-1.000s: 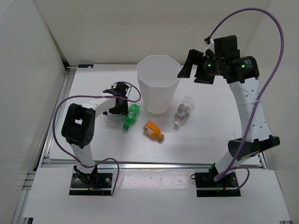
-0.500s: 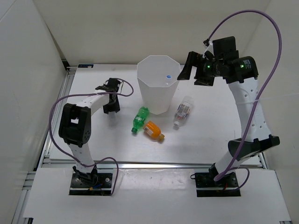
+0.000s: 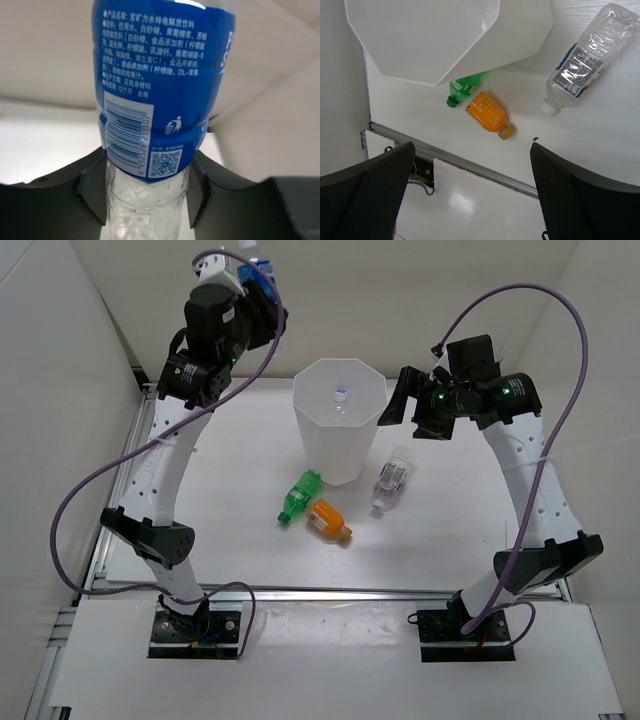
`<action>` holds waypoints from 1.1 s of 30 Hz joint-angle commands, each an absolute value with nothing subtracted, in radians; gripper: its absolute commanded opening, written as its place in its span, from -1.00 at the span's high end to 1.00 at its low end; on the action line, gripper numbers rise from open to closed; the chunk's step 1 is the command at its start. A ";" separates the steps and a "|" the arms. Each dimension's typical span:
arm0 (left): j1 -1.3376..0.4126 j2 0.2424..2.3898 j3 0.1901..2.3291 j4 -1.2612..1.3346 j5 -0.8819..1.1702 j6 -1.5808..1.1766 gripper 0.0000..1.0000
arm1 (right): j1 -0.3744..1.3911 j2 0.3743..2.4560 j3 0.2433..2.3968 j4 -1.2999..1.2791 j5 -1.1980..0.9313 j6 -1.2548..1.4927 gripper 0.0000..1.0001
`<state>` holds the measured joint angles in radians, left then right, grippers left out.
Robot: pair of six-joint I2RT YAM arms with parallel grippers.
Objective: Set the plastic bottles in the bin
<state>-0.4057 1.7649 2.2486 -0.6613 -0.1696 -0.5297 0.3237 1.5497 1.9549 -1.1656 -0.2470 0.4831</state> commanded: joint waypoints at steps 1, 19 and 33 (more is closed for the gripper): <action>-0.451 1.870 2.333 -0.650 0.036 -0.479 -0.26 | 0.325 1.483 1.924 -1.108 -0.236 0.499 -0.98; -0.548 1.810 2.185 -0.641 0.056 -0.387 -1.00 | 0.161 1.344 1.558 -1.043 -0.147 0.575 -0.98; -0.476 1.002 1.202 -0.650 -0.387 -0.547 -1.00 | 0.161 1.646 1.339 -0.786 -0.198 0.607 -0.98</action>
